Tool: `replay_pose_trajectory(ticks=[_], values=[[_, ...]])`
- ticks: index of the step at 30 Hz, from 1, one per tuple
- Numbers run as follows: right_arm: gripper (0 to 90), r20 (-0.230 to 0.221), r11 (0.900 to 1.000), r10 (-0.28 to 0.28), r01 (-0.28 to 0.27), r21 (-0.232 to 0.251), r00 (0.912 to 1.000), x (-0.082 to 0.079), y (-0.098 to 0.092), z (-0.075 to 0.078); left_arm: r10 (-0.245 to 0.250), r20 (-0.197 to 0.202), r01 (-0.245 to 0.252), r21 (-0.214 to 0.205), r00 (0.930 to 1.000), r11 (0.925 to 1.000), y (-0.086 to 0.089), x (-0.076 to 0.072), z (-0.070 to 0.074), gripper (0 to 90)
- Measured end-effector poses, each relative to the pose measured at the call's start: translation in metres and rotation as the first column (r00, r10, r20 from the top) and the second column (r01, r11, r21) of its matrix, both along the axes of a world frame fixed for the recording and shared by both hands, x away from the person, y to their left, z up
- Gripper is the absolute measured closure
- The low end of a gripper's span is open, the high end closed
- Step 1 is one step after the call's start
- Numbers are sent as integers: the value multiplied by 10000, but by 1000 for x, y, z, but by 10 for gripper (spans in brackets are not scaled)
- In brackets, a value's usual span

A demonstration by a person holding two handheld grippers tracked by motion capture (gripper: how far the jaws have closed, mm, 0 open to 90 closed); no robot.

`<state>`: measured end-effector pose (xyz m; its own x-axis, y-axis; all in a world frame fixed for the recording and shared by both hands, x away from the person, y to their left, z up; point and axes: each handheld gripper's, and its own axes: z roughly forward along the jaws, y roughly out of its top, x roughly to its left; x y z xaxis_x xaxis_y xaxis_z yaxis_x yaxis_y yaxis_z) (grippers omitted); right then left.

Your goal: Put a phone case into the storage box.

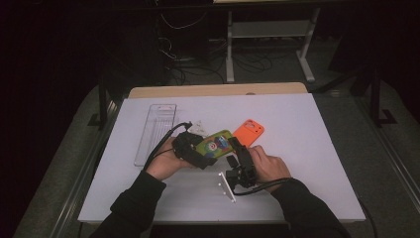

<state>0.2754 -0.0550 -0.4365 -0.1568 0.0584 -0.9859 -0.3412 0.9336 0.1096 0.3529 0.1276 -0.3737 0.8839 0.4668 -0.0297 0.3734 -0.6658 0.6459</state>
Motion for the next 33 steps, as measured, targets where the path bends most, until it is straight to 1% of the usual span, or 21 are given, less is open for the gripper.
replay_pose_trajectory(ticks=[2, 3, 4, 5, 6, 7, 8, 9, 11, 13, 14, 15, 18, 19, 22, 23, 24, 26, 27, 30, 33], values=[[163, 108, 9999, 80, -82, 131, 9999, 1, 2, -2, 2, -34, -3, -53, 10000, 10000, 0, 0, 0, 153], [178, 195, 9999, 102, -103, 46, 9998, 1, 3, -2, -94, -5, 94, 41, 10000, 9999, 1, 0, 1, 153], [194, 196, 9999, 118, -119, 19, 9997, 2, 5, -1, -74, -13, 74, 8, 10000, 10000, 1, 0, 1, 153], [222, 281, 9997, 245, -243, -60, 9993, 2, 7, -1, -60, 7, 60, 0, 10000, 10000, 2, 0, 1, 153], [222, 281, 9997, 245, -243, -60, 9993, 2, 7, -1, -71, 1, 71, -7, 10000, 10000, 2, 0, 1, 153], [237, 198, 9996, 219, -215, -199, 9996, 1, 8, -1, -132, 8, 132, 12, 9999, 9999, 2, 0, 1, 153], [291, 268, 9992, 242, -234, -309, 9993, 0, 10, -3, -77, 13, 77, -52, 10000, 10000, 1, 0, 1, 153], [291, 268, 9992, 242, -234, -309, 9993, 0, 10, -3, -94, 28, 94, -33, 10000, 10000, 1, -1, 1, 153], [341, 240, 9992, 232, -225, -321, 9994, 0, 13, -4, -114, 12, 114, -29, 9999, 9999, 0, -1, 1, 153], [367, 266, 9989, 264, -253, -402, 9993, 0, 13, -5, -139, 35, 140, -95, 9999, 9999, 0, -1, 0, 153], [415, 216, 9991, 171, -162, -397, 9996, 1, 13, -5, -142, 30, 142, -52, 9999, 9999, 0, -1, 0, 153], [415, 216, 9991, 171, -162, -397, 9996, 1, 13, -5, -164, 19, 164, -33, 9999, 9999, 0, -1, 0, 153], [474, 307, 9991, 127, -115, -402, 9994, 1, 12, -4, -294, 42, 294, 106, 9996, 9995, 0, -1, 1, 153], [490, 355, 9992, 119, -105, -397, 9993, 1, 12, -3, -199, 21, 199, -31, 9998, 9998, -1, -2, 0, 153], [544, 408, 9991, 217, -202, -381, 9989, 0, 12, -3, -227, 58, 227, 13, 9997, 9997, -1, -2, 0, 153], [557, 456, 9990, 247, -230, -381, 9987, -1, 12, -3, -221, 85, 221, -58, 9997, 9997, -2, -2, -1, 152], [574, 472, 9988, 308, -289, -402, 9984, -2, 12, -4, -239, 93, 239, -5, 9997, 9997, -2, -2, 0, 152], [618, 421, 9981, 408, -388, -470, 9983, -3, 13, -4, -227, 71, 227, 28, 9997, 9997, -2, -3, 0, 153], [649, 403, 9974, 479, -455, -564, 9980, -3, 13, -4, -264, 130, 263, 56, 9996, 9996, -2, -2, 0, 153], [670, 460, 9979, 466, -444, -476, 9979, -3, 13, -5, -321, 88, 321, 15, 9994, 9995, -2, -3, 1, 153], [699, 304, 9972, 512, -494, -567, 9982, -3, 13, -4, -342, 82, 342, -14, 9994, 9994, -2, -2, 1, 153]])
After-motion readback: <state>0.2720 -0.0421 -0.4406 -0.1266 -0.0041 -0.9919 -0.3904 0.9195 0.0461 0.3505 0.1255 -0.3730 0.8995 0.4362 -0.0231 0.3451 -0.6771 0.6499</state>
